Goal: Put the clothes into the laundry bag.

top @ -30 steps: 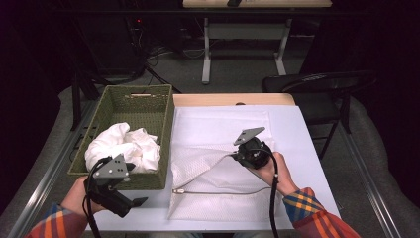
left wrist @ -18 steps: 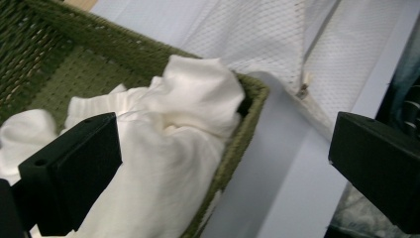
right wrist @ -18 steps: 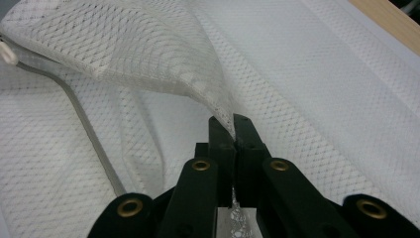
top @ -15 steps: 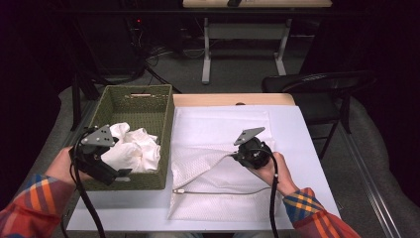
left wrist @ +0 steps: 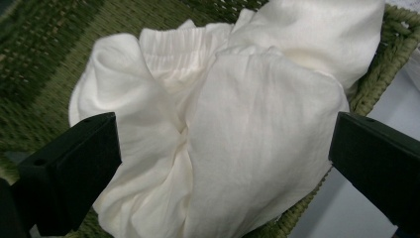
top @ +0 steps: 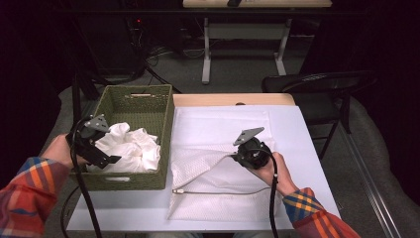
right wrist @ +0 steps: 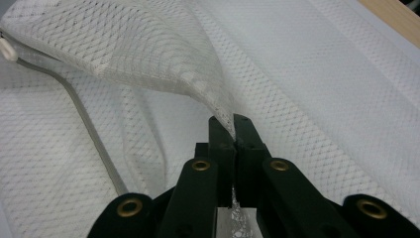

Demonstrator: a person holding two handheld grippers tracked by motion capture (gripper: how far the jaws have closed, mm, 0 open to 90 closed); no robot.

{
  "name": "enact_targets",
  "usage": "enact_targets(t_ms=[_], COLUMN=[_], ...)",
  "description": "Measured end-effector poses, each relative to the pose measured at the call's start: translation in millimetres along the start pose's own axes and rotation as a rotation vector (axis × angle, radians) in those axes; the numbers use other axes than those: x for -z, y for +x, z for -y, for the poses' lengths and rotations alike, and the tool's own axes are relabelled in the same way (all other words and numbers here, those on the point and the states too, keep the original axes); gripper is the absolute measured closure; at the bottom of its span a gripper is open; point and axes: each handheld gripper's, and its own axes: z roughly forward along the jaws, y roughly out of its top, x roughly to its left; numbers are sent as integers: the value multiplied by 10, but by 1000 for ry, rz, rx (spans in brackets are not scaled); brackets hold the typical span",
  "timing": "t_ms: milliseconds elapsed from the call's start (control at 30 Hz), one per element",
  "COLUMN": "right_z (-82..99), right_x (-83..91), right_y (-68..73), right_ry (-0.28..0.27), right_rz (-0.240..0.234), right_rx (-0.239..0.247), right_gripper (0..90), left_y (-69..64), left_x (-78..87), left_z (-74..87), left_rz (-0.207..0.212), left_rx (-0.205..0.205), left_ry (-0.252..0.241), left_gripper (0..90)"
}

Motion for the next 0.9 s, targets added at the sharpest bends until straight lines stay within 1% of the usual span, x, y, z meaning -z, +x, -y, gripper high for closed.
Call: enact_targets(t_ms=[33, 100, 133, 200, 233, 300, 400, 533, 567, 600, 667, 733, 800, 867, 900], right_z=[-1, -2, -1, 2, 3, 4, 3, 5, 4, 4, 3, 2, 1, -1, -3], right_x=[-1, -2, -3, -7, -9, -13, -17, -24, -24, -26, -25, -24, -24, -23, -22], right_y=[5, 8, 8, 5, 3, 7, 9, 12, 14, 10, 14, 18, 16, 20, 25], right_ry=[1, 1, 3, 3, 4, 7, 7, 10, 11, 11, 11, 11, 11, 10, 11], right_rz=[0, 0, -2, -1, -3, -3, -4, -3, -2, -3, -2, -1, -1, -1, 1], right_rx=[-5, -4, -8, -6, -6, -8, -5, -6, -7, 0, -2, -3, 5, 0, -1], right_gripper=[886, 886, 886, 886, 886, 886, 885, 885, 885, 885, 885, 885, 885, 885, 885], left_y=[20, 72, 89, 133, 155, 197, 231, 240, 237, 229, 213, 206, 200, 193, 193], left_x=[-31, -112, -137, -215, -256, -342, -465, -587, -613, -639, -680, -693, -686, -682, -681], left_z=[9, 36, 41, 68, 77, 102, 115, 97, 94, 91, 96, 100, 106, 105, 101], left_rz=[-8, 12, 8, 34, 36, 81, 118, 119, 124, 120, 127, 130, 152, 170, 172], left_rx=[2, 4, 0, 8, 9, 20, 29, 34, 33, 30, 25, 29, 19, 6, 0], left_ry=[21, 52, 72, 90, 107, 126, 156, 184, 187, 201, 200, 197, 180, 166, 162], left_gripper=[0, 0, 0, 0, 0, 0, 0, 1, 17, 44, 123, 223, 375, 560, 627])
